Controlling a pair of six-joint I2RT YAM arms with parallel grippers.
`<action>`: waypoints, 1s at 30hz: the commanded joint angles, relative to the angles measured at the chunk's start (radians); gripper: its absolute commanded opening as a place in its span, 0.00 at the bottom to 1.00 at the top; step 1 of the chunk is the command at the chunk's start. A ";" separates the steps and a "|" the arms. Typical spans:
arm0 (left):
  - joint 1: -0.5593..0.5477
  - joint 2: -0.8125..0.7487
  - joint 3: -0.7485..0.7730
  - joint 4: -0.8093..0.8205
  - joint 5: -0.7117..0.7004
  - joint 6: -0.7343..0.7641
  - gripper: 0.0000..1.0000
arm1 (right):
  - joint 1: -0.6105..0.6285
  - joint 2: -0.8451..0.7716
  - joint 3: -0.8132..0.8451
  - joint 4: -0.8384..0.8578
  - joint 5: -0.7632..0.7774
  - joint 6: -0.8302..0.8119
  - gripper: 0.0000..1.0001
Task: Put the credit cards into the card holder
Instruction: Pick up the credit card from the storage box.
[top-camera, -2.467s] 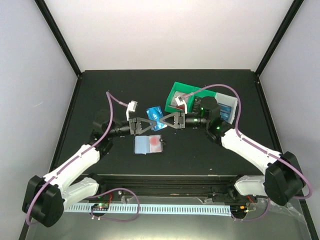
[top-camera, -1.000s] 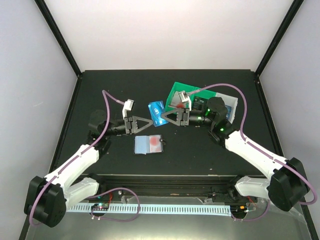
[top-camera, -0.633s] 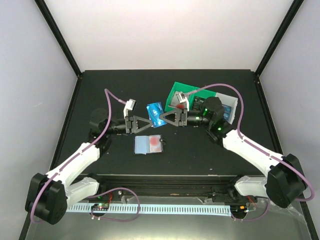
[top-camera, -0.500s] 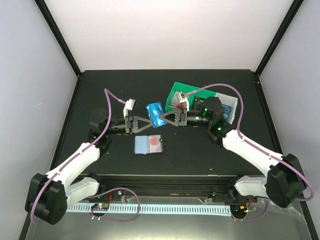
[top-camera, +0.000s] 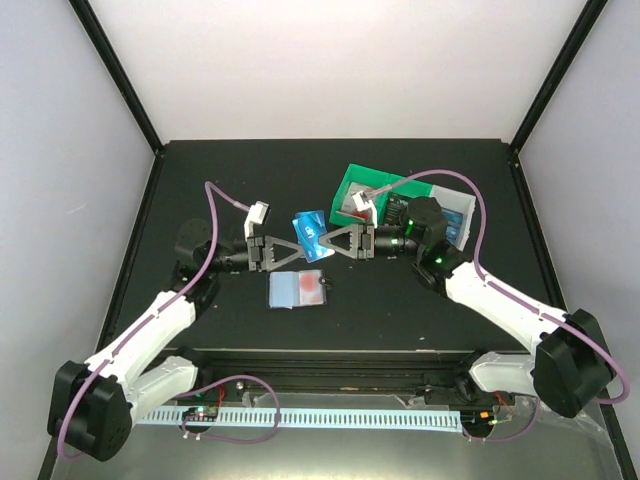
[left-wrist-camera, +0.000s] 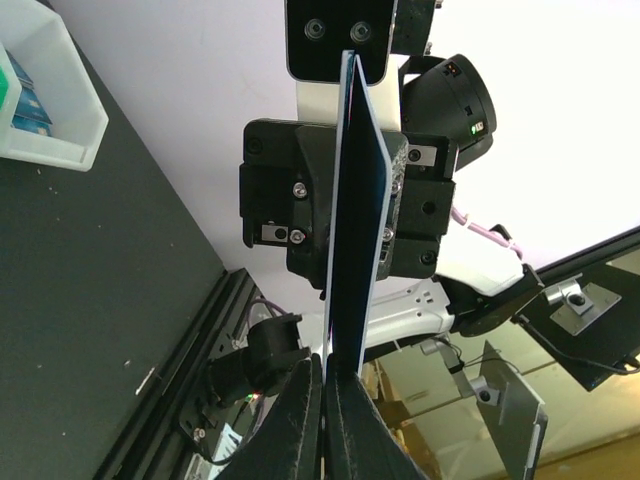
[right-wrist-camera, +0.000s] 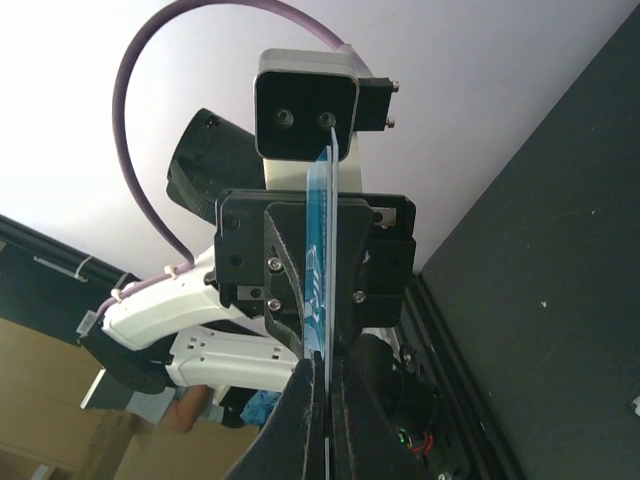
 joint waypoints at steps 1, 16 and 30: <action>0.092 -0.036 0.051 -0.048 -0.083 0.047 0.01 | -0.030 -0.056 -0.020 -0.081 -0.100 -0.054 0.01; 0.228 0.011 0.118 -0.203 -0.024 0.126 0.02 | -0.032 -0.029 -0.015 -0.151 -0.163 -0.094 0.01; 0.302 0.056 0.170 -0.373 -0.044 0.259 0.02 | -0.039 0.013 0.044 -0.307 -0.123 -0.199 0.01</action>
